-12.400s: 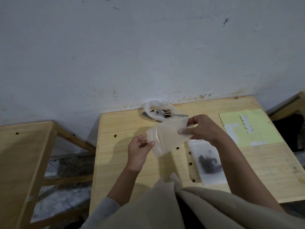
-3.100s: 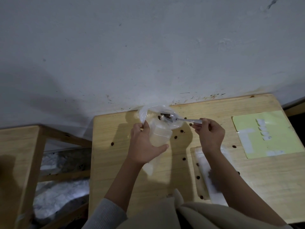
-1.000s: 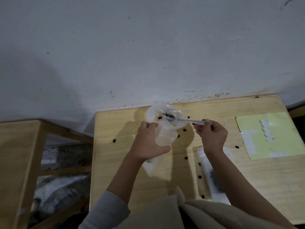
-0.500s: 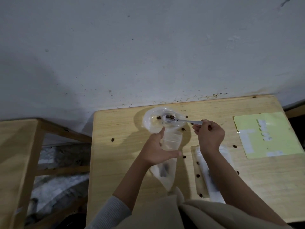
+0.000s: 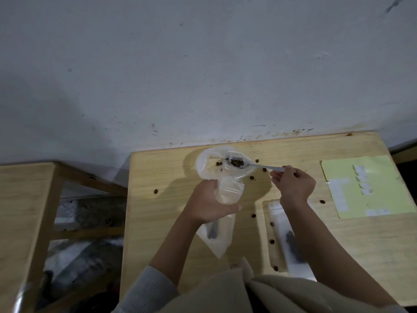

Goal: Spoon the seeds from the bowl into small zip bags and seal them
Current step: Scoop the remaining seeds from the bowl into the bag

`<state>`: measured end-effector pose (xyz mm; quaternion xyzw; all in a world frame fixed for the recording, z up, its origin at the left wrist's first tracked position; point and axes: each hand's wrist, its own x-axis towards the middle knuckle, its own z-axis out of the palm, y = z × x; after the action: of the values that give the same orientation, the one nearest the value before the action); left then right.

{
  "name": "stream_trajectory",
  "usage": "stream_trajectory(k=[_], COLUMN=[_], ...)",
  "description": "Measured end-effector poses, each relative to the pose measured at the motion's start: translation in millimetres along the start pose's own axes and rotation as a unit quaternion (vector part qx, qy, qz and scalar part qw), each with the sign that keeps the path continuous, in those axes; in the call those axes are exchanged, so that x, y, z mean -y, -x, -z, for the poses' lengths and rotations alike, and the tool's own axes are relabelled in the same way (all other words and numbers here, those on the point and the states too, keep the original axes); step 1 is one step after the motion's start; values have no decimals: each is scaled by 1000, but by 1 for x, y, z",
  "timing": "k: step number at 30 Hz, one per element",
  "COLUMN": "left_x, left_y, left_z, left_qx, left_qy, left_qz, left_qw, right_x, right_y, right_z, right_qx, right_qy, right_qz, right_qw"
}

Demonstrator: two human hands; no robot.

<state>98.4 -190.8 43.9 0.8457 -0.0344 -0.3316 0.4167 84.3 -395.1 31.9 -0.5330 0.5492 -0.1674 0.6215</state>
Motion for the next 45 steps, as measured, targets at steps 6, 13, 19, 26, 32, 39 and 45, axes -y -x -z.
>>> stream_trajectory(k=[6, 13, 19, 26, 32, 39, 45], left_x=[7, 4, 2, 3, 4, -1, -4], left_y=[-1, -1, -2, -2, -4, -3, 4], left_z=[1, 3, 3, -1, -1, -2, -4], left_qx=[8, 8, -16, -65, -76, -99, -98], left_qy=[-52, -30, -80, -143, -134, -106, -89], left_qz=[0, -9, -28, -34, -24, -38, -47], left_qw=[999, 999, 996, 987, 988, 989, 990], right_x=[-1, 0, 10, 31, 39, 40, 24], right_y=[-2, -4, 3, 14, 29, 45, 39], right_z=[3, 9, 12, 18, 22, 28, 25], right_qx=[16, 74, 139, 179, 204, 207, 91], right_qy=[-10, 6, 19, 16, 82, 133, 127], right_qz=[5, 43, 108, 158, 290, 477, 537], right_qw=[1000, 996, 984, 971, 931, 844, 829])
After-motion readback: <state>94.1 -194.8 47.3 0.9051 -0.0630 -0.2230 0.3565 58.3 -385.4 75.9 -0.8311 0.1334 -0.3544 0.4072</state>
